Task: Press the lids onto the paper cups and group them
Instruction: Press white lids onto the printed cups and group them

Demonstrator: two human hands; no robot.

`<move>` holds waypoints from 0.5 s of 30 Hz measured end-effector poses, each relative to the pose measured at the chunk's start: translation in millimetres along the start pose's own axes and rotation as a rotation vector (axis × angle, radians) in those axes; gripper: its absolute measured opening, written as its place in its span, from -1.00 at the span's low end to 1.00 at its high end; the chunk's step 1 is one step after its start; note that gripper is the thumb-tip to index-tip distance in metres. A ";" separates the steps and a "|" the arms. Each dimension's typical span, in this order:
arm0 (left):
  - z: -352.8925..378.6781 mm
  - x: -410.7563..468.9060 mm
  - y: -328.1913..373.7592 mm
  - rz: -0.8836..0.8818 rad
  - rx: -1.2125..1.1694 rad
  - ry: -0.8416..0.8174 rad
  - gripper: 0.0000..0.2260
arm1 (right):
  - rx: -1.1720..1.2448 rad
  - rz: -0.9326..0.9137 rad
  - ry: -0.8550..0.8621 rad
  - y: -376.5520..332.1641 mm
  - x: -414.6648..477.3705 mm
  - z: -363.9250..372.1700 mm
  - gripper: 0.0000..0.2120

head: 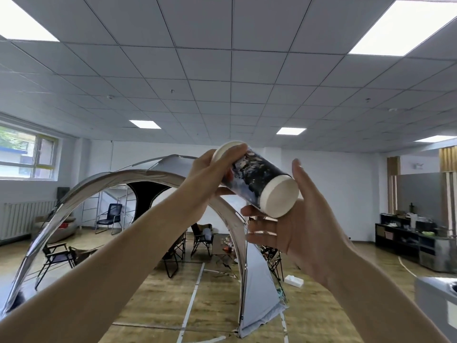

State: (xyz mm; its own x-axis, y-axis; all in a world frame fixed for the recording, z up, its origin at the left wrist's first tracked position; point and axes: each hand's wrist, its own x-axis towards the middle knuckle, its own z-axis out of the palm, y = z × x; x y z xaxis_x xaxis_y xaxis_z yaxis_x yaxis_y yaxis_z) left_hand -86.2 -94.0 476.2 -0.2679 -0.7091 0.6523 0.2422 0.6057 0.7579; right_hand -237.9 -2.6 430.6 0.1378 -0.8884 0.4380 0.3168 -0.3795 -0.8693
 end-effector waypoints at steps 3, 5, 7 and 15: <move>-4.1 -2.2 -3.1 0.117 0.035 0.009 -0.37 | -0.101 -0.058 0.055 0.7 1.7 -6.9 -0.39; -11.2 -3.9 -3.3 0.163 0.009 -0.070 -0.47 | -0.038 0.001 -0.013 1.8 1.8 -15.0 -0.39; -16.1 -4.7 -2.5 0.231 0.028 -0.102 -0.48 | -0.012 0.049 -0.070 7.0 0.5 -21.0 -0.38; -19.7 -7.6 -0.5 0.260 0.003 -0.165 -0.46 | 0.046 -0.008 -0.085 30.5 3.9 -22.7 -0.51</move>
State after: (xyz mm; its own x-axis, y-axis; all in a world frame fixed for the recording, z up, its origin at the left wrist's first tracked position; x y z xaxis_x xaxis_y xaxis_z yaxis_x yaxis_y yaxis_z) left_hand -65.9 -96.1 470.6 -0.3455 -0.4619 0.8168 0.3197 0.7605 0.5653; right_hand -249.1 -23.5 400.6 0.2132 -0.8597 0.4642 0.3610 -0.3722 -0.8551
